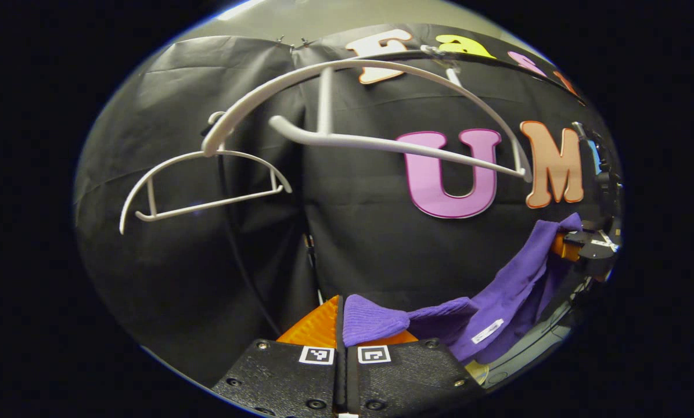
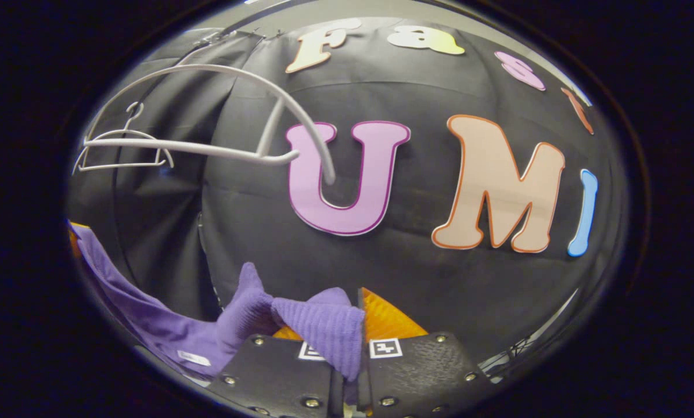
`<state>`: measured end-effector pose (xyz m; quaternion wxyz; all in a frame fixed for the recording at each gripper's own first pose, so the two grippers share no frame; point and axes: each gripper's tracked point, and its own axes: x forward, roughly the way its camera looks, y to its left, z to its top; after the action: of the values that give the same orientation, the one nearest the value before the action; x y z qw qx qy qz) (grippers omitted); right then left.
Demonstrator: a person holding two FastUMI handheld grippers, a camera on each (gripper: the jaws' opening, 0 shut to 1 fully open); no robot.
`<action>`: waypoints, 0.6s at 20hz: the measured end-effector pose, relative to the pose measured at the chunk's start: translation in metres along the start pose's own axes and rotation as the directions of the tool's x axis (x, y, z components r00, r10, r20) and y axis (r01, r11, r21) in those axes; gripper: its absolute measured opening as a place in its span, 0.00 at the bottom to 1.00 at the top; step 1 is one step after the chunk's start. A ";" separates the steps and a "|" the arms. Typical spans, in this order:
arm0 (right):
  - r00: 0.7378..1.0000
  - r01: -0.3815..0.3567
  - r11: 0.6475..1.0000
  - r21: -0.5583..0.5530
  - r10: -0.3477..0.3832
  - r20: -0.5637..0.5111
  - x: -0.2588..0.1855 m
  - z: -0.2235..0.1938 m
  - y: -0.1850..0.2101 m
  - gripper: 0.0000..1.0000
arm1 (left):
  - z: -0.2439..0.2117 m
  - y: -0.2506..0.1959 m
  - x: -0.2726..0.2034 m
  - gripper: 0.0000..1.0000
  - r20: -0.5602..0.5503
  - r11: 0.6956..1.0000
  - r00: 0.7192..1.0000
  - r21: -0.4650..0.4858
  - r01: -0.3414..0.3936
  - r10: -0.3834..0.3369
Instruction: Grasp the clothes on the hanger with both hands and then place them into the laundry hamper below.
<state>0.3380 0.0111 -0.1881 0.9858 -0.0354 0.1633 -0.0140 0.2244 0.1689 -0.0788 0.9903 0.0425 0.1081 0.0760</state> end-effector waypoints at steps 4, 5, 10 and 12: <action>0.998 -0.057 0.998 -0.014 0.057 -0.015 -0.020 -0.008 0.022 0.14 | -0.005 -0.048 0.009 0.01 -0.008 0.992 0.992 0.022 0.122 -0.122; 0.997 -0.072 0.997 -0.012 0.072 -0.019 -0.024 -0.011 0.027 0.14 | -0.006 -0.061 0.009 0.01 -0.007 0.988 0.988 0.029 0.154 -0.154; 0.989 -0.138 0.990 -0.001 0.138 -0.049 -0.042 -0.024 0.049 0.14 | -0.010 -0.118 0.013 0.01 -0.028 0.950 0.950 0.004 0.311 -0.311; 0.986 -0.152 0.988 -0.007 0.151 -0.075 -0.048 -0.035 0.055 0.13 | -0.021 -0.135 0.013 0.01 -0.063 0.935 0.933 -0.005 0.356 -0.355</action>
<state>0.2825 0.0655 -0.2101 0.9770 -0.0288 0.2023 0.0609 0.2517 0.0392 -0.1153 0.9837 0.0232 0.1452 -0.1033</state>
